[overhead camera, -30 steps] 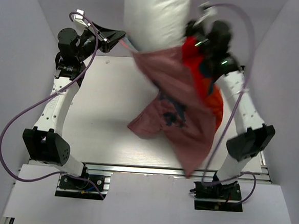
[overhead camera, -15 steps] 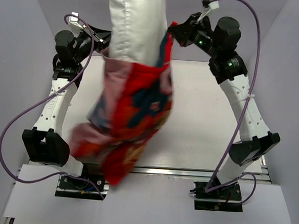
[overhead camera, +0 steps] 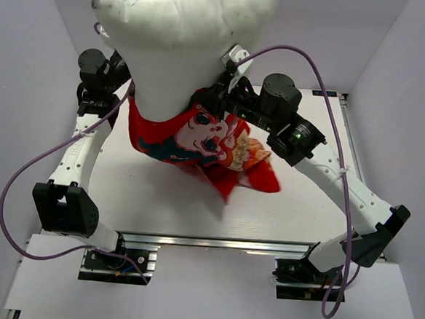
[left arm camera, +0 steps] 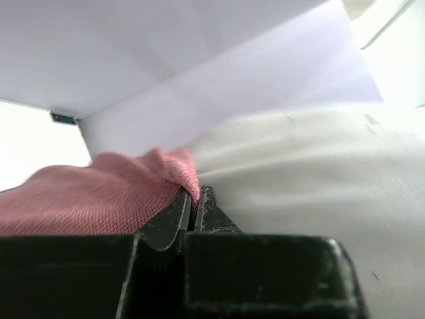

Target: Put the pillow into the pillowcase

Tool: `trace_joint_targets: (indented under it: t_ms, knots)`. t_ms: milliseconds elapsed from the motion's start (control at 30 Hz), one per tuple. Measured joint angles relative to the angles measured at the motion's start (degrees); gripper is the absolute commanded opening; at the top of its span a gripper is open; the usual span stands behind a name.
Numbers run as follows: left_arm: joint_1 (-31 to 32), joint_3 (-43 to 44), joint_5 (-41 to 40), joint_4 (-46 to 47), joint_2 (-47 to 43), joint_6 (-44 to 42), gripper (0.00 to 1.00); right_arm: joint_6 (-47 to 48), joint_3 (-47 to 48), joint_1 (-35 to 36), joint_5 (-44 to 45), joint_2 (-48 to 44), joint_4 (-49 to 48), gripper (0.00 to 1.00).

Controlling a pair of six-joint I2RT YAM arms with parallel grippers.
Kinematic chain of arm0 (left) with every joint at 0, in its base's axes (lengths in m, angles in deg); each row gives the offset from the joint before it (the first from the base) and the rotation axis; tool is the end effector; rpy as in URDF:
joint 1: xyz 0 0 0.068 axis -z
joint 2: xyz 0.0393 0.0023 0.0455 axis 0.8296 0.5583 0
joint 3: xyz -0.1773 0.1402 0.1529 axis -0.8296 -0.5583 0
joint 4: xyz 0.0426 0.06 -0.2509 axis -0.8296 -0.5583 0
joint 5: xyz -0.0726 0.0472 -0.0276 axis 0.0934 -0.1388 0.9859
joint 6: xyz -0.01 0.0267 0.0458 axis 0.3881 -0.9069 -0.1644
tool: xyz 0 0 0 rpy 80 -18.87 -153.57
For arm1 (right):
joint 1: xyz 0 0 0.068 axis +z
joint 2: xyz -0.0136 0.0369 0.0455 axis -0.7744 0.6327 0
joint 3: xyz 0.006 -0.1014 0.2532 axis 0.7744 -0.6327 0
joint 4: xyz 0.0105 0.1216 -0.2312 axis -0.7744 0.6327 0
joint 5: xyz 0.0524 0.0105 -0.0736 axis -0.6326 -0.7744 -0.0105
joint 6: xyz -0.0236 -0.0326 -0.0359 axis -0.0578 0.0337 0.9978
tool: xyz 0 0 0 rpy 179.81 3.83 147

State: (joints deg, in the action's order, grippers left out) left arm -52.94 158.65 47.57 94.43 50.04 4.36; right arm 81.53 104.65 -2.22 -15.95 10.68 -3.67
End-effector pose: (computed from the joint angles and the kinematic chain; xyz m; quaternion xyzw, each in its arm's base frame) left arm 0.3430 -0.0401 0.4559 -0.1545 0.6192 -0.6294 0.4433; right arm 0.2095 0.2483 0.5083 -0.3297 0.5668 0.3847 0.6496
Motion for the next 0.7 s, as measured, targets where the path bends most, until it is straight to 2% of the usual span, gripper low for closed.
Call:
trace_joint_targets:
  t_ms: [333, 533, 700]
  knots:
    - [-0.04, -1.16, 0.79, 9.66, -0.44, 1.88, 0.0, 2.86, 1.33, -4.81, 4.61, 2.43, -1.84, 0.0]
    - [-0.33, -17.55, 0.98, 18.73, -10.01, 2.58, 0.0, 2.6, 4.5, -11.54, 6.4, 5.95, -1.84, 0.0]
    - [0.48, -33.38, 4.2, 23.69, -21.53, 2.25, 0.0, 1.09, -0.81, -16.5, 3.58, 4.63, -5.73, 0.0]
